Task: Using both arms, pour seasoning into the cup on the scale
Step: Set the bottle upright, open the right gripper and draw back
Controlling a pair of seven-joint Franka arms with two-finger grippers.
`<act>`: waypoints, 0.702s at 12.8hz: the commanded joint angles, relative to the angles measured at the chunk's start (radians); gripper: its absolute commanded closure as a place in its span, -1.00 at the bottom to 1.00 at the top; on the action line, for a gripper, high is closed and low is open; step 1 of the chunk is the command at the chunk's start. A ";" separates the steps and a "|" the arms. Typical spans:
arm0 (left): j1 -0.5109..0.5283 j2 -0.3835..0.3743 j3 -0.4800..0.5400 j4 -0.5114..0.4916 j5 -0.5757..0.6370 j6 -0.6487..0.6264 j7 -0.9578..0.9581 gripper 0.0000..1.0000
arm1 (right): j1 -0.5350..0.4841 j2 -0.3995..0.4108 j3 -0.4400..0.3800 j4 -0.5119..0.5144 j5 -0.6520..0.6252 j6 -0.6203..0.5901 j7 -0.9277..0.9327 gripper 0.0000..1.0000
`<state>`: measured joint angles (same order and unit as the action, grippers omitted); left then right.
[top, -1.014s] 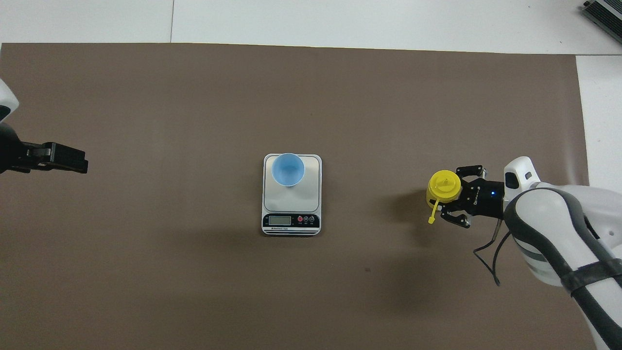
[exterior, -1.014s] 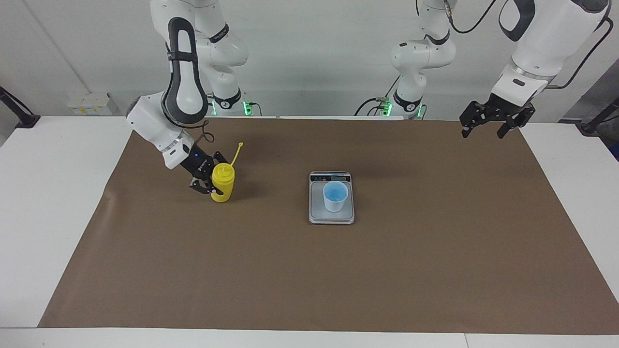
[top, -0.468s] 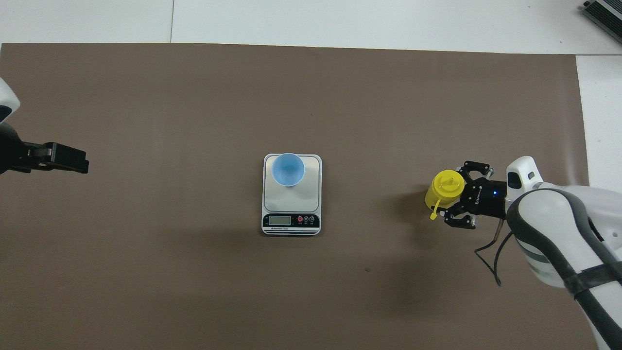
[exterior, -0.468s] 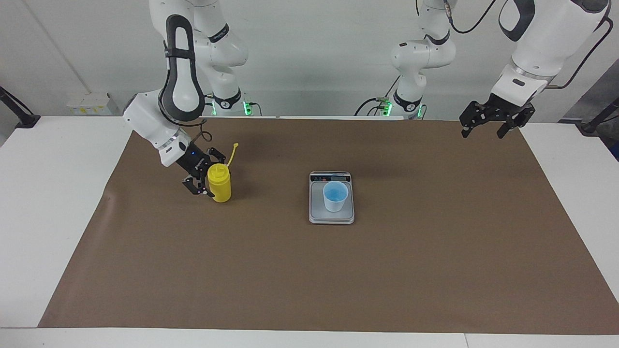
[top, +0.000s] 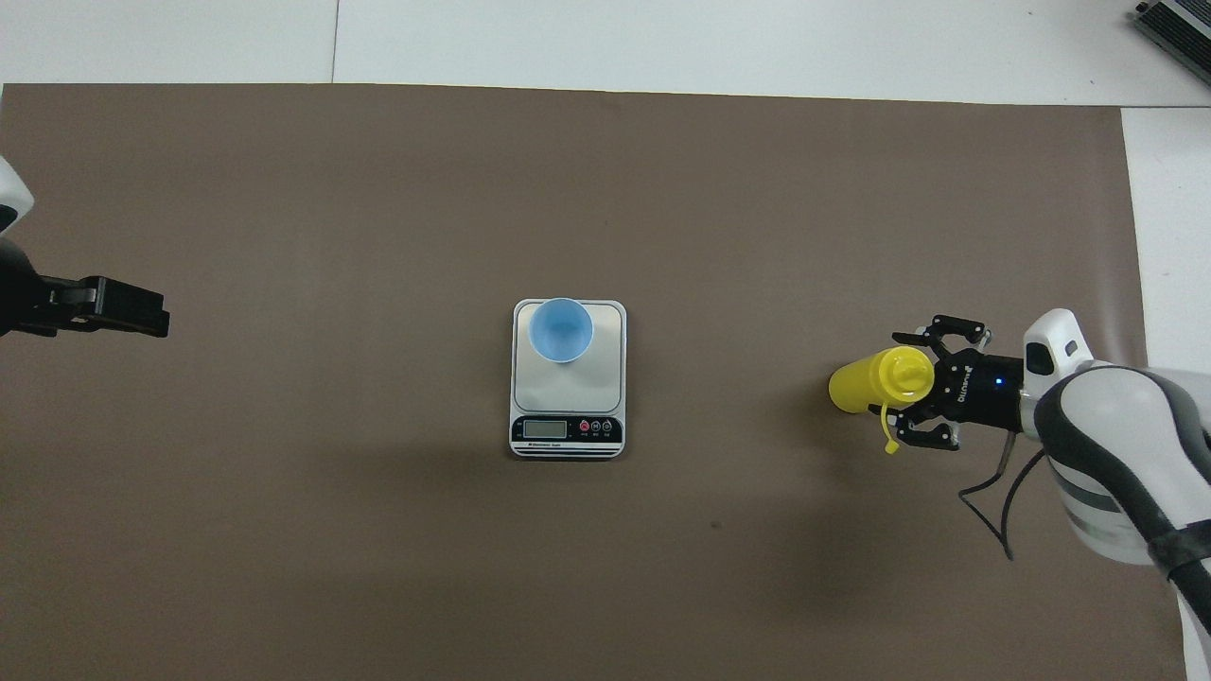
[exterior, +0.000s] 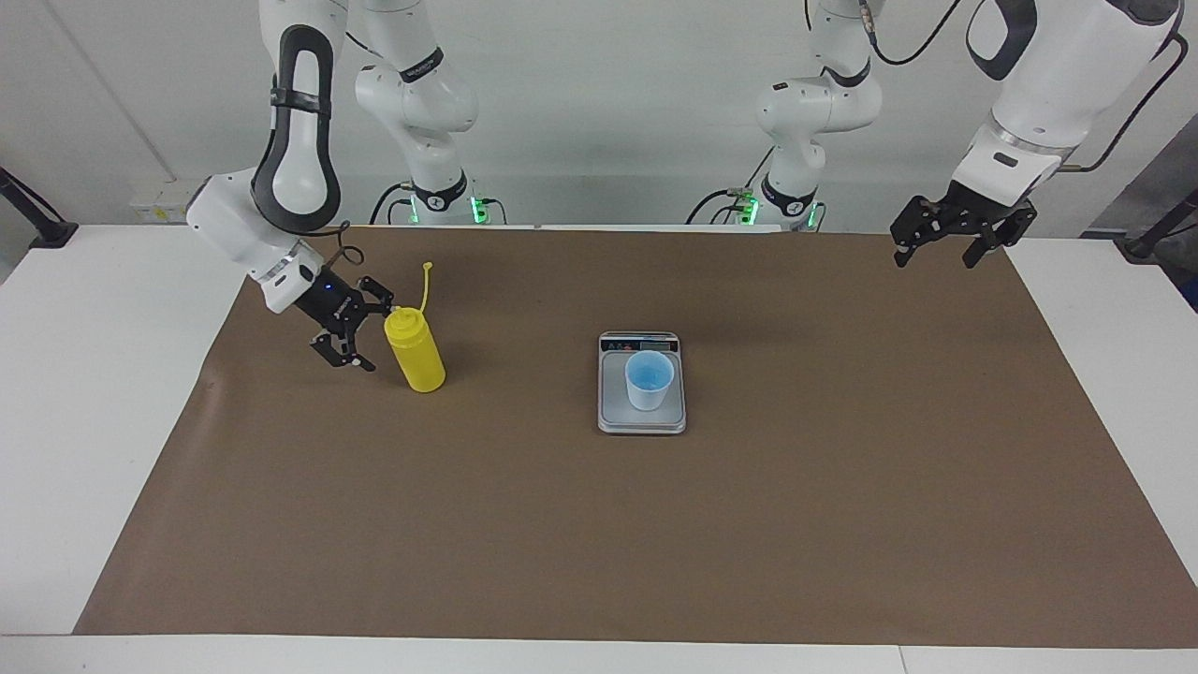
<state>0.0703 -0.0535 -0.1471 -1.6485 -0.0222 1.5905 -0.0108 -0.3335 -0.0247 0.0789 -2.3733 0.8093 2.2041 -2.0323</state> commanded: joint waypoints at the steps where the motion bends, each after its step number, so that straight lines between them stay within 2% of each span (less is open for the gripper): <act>1: 0.002 -0.012 -0.002 -0.004 -0.002 -0.014 0.009 -1.00 | -0.044 -0.021 0.005 0.041 -0.097 -0.073 0.001 -1.00; 3: 0.006 -0.012 -0.002 -0.004 -0.001 -0.014 0.008 -1.00 | -0.053 -0.024 0.005 0.087 -0.160 -0.119 0.061 -1.00; 5: 0.011 -0.012 0.000 -0.004 -0.002 -0.014 0.009 -1.00 | -0.045 -0.075 0.007 0.115 -0.266 -0.152 0.189 -1.00; 7: 0.009 -0.012 0.000 -0.004 -0.001 -0.014 0.008 -1.00 | -0.018 -0.131 0.028 0.126 -0.361 -0.173 0.376 -1.00; 9: 0.009 -0.012 0.000 -0.004 -0.001 -0.014 0.009 -1.00 | 0.039 -0.202 0.033 0.150 -0.442 -0.280 0.684 -1.00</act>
<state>0.0704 -0.0535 -0.1454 -1.6485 -0.0222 1.5905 -0.0108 -0.3292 -0.1532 0.0985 -2.2293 0.4507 1.9936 -1.5740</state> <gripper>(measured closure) 0.000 0.000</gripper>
